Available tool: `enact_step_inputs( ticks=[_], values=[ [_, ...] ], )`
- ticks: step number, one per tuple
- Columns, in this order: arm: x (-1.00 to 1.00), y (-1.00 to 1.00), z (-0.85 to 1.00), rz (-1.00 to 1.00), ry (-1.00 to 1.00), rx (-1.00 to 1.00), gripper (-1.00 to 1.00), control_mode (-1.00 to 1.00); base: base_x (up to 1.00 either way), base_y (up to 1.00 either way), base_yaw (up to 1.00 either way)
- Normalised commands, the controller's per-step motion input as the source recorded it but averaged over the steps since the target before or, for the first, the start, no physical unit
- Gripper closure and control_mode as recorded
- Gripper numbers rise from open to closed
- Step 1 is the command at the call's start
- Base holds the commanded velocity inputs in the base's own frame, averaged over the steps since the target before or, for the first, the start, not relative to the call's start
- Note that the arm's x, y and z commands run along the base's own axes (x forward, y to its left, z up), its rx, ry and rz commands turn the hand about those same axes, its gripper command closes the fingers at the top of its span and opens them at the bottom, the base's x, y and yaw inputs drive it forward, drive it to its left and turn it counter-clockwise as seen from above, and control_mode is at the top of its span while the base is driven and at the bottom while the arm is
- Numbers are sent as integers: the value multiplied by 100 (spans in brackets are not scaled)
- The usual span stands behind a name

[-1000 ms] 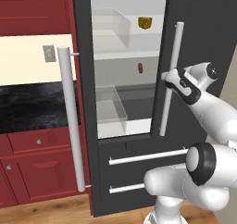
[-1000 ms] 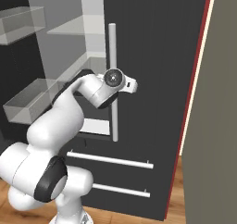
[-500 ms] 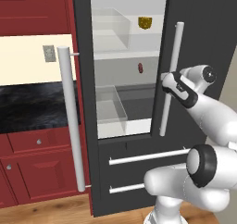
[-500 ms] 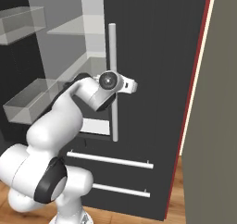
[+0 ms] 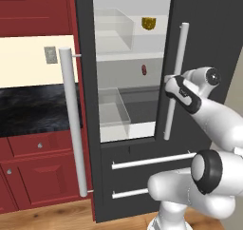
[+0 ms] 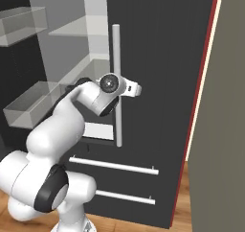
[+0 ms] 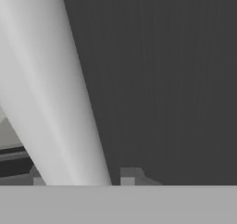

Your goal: Retrieve the sausage and cheese from the fridge and place them on the cutting board on the counter.

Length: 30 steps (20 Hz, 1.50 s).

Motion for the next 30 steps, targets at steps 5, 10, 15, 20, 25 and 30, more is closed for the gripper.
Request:
enact_step_inputs(
  ticks=[5, 10, 15, 20, 25, 30],
  values=[
    [-32, -66, -6, 2, -4, 3, 100, -100, 0, 0, 0],
    [-53, -83, -5, 0, -10, 3, 100, -100, 0, 0, 0],
    [-51, -87, 0, 0, 0, 0, 100, -100, 0, 0, 0],
    [-47, -85, -1, 0, 5, 0, 100, -100, 0, 0, 0],
    [-48, -87, -1, 0, 13, 0, 100, -100, 0, 0, 0],
    [-53, -87, -5, 0, 10, 0, 100, -100, 0, 0, 0]
  ],
)
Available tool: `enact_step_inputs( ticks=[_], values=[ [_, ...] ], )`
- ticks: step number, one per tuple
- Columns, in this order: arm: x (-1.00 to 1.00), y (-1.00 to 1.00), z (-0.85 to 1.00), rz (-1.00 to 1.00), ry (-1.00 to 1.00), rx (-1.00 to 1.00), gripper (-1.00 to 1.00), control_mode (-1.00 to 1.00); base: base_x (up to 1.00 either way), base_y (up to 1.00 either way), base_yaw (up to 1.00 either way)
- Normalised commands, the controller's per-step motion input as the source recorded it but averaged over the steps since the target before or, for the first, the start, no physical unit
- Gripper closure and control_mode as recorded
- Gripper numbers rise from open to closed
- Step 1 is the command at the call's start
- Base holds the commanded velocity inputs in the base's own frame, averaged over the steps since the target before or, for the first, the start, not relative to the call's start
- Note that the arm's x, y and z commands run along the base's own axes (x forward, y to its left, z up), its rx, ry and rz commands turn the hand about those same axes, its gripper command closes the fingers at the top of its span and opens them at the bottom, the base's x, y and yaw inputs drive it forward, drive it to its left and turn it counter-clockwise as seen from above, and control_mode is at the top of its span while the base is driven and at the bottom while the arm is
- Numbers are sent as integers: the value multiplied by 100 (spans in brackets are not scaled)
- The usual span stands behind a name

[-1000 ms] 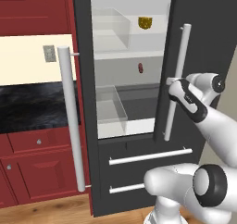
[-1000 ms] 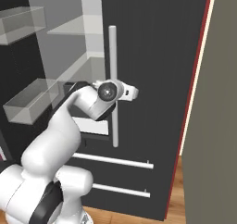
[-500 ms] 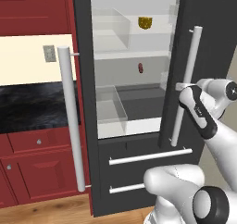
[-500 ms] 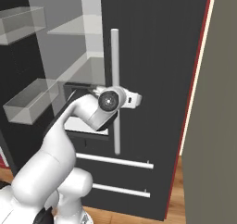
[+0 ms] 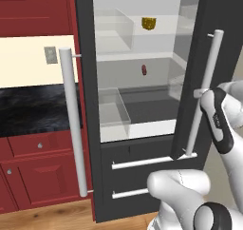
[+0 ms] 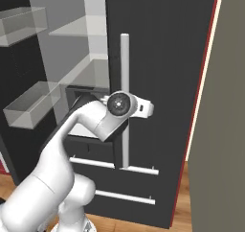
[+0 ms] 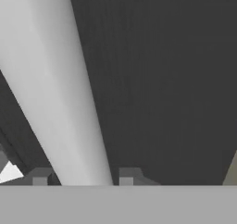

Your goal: Retrieve the sausage and cheese from the fridge and place them on the cutting board on the counter.

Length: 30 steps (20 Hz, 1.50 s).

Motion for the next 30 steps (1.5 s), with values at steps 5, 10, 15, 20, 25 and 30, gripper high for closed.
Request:
enact_step_inputs(
  ticks=[5, 10, 15, 20, 25, 30],
  values=[
    [-58, -86, -7, 0, 8, 0, 100, -100, 0, 0, 0],
    [-67, -74, -12, -3, 1, 6, 100, -100, 0, 0, 0],
    [-48, -11, -33, -18, 6, 2, -100, -100, 0, 0, 0],
    [-56, 10, -15, -15, 2, 1, -100, -100, 0, 0, 0],
    [-51, 34, -6, -14, 0, 0, -100, -100, 0, 0, 0],
    [-18, 70, -1, -15, 9, 0, -100, -100, 0, 0, 0]
  ],
)
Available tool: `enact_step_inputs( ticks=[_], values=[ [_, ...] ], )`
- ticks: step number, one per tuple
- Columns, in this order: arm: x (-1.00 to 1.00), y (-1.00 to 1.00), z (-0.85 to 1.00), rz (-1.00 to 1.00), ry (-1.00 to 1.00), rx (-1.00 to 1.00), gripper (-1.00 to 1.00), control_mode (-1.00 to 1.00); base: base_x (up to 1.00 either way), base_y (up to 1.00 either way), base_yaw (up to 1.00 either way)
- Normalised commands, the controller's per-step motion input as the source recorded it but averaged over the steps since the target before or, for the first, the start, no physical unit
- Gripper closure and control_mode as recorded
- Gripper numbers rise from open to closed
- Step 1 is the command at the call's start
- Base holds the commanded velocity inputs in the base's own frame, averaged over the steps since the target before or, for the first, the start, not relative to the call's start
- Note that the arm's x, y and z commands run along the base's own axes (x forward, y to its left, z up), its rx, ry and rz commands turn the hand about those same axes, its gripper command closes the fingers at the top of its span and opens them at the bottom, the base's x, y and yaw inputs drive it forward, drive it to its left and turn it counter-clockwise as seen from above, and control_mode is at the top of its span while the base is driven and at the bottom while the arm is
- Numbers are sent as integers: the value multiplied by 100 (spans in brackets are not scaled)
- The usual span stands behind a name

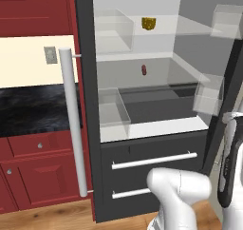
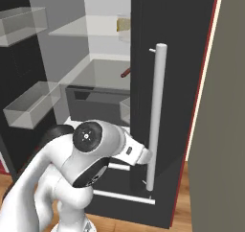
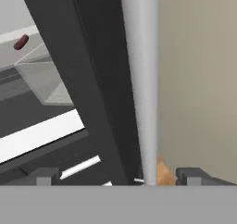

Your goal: Retrieve the sausage and cheese from the fridge and place them on the cutting board on the counter.

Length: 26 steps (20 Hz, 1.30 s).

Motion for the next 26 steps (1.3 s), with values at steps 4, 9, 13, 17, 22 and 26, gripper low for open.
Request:
enact_step_inputs(
  ticks=[4, 9, 13, 17, 22, 26],
  values=[
    [-5, 64, 0, -22, 29, 0, -100, -100, 0, 0, 0],
    [10, 60, 0, -28, 10, 4, -100, -100, 0, 0, 0],
    [23, 36, 0, -47, 0, 14, -100, -100, 0, 0, 0],
    [22, 21, 7, -60, -15, 19, -100, -100, 0, 0, 0],
    [11, 20, 14, -58, -19, 26, -100, -100, 0, 0, 0],
    [9, 12, 24, -39, -35, 41, -100, -100, 0, 0, 0]
  ],
)
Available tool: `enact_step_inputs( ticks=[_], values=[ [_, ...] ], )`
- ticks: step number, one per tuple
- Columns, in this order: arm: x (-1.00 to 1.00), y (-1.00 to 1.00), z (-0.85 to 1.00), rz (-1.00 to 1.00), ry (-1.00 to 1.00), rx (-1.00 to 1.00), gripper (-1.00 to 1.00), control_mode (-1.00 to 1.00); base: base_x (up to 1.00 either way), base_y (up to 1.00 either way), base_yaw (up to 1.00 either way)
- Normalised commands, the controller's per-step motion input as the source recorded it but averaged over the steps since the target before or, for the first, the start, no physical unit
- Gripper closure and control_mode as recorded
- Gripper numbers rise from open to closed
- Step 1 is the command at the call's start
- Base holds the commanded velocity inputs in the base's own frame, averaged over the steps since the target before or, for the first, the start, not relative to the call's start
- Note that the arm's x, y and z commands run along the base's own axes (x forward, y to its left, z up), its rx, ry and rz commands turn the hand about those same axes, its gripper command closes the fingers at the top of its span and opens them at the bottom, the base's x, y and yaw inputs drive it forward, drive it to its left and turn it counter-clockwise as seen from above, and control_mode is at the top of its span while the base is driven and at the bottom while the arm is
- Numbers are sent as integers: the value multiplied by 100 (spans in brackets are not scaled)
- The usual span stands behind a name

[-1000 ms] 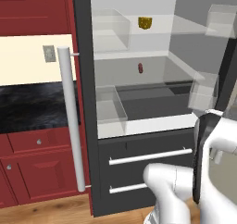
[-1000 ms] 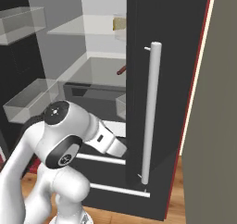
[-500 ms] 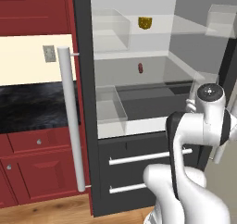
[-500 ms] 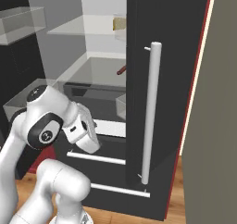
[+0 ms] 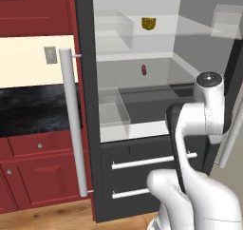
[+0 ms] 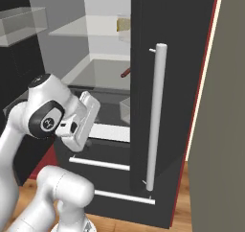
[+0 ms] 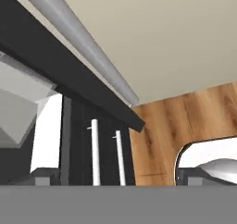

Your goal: Retrieve the sausage and cheese from the fridge and place them on the cutting board on the counter.

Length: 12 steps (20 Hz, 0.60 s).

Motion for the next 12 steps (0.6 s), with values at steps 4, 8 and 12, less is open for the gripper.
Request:
enact_step_inputs(
  ticks=[4, 8, 12],
  values=[
    [1, -1, 26, -3, -45, 40, -100, -100, 0, 0, 0],
    [6, 0, 30, -14, -34, 25, -100, -100, 0, 0, 0],
    [18, 3, 34, -32, -19, 14, -100, -100, 0, 0, 0]
  ],
)
